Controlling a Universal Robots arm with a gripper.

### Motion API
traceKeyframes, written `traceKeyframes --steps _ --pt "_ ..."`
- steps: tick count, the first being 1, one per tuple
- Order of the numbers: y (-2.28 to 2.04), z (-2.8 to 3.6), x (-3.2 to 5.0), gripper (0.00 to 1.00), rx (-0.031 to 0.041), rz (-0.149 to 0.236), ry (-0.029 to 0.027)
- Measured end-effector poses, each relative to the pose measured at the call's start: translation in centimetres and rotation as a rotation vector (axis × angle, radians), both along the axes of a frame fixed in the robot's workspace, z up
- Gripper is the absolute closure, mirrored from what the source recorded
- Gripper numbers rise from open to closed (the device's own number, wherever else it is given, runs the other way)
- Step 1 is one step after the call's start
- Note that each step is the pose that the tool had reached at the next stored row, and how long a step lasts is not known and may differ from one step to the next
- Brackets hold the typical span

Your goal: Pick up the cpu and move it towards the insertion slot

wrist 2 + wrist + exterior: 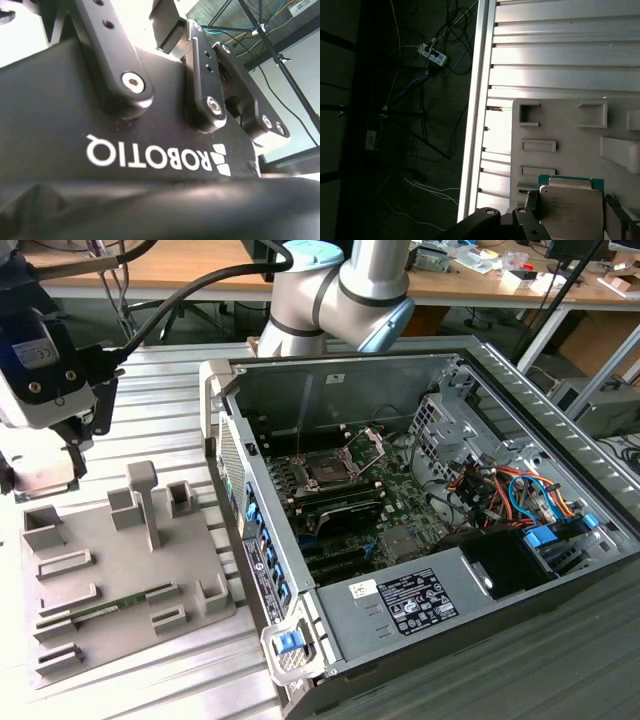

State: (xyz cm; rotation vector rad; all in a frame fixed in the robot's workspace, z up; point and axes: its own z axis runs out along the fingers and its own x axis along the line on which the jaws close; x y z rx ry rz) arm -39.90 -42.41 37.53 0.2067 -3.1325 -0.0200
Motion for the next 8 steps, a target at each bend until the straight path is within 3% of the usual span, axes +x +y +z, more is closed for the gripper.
traceKeyframes --steps 8 --pt "0.00 0.00 0.59 0.45 0.0001 0.000 0.0001"
